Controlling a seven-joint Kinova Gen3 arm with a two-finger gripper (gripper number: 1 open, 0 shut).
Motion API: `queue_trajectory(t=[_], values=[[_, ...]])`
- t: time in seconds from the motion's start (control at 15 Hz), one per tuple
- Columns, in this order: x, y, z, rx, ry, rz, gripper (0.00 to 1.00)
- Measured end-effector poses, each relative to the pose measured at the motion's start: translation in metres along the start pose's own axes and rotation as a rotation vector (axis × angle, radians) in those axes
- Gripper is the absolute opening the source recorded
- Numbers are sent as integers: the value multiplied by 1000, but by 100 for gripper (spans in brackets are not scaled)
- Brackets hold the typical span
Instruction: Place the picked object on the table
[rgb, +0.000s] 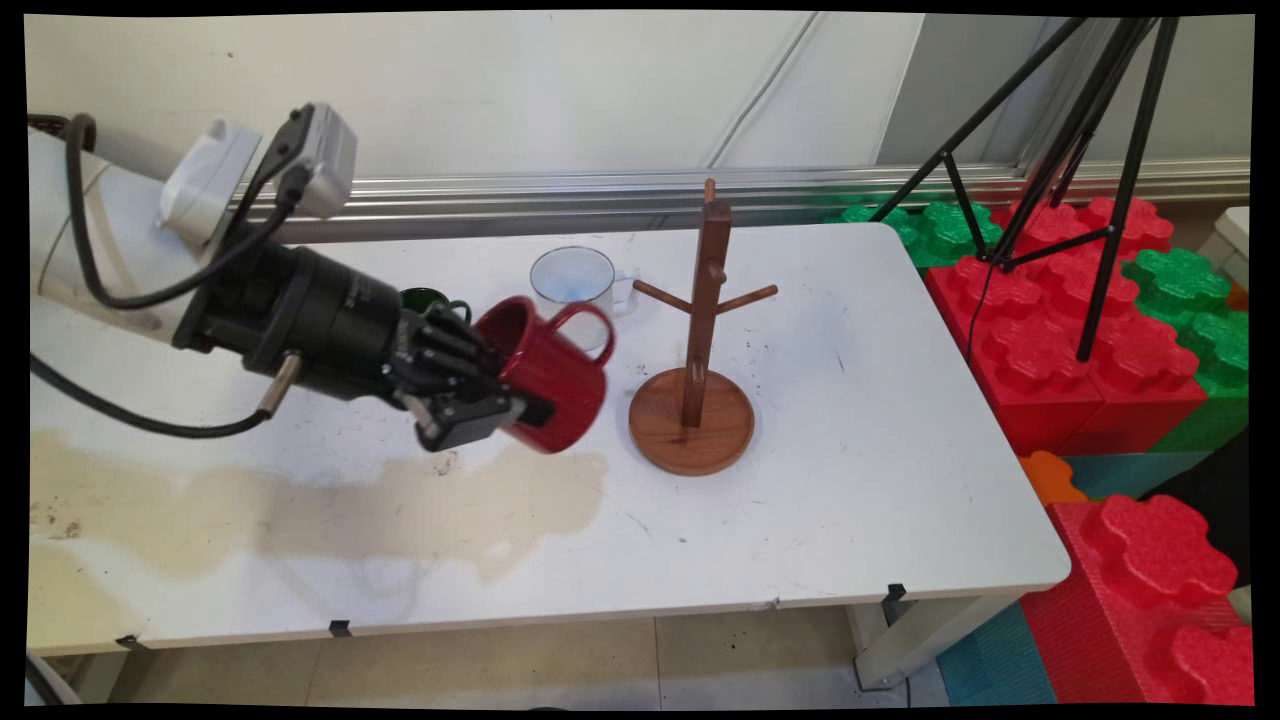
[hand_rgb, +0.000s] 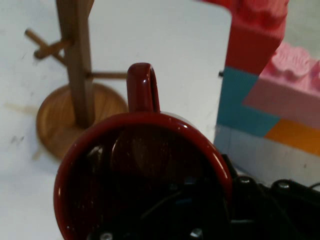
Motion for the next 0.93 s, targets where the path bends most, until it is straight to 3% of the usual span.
queue_trajectory(t=[0.47, 0.93], values=[[24, 8, 12, -54, 98, -27, 0], [40, 5, 36, -74, 141, -87, 0]])
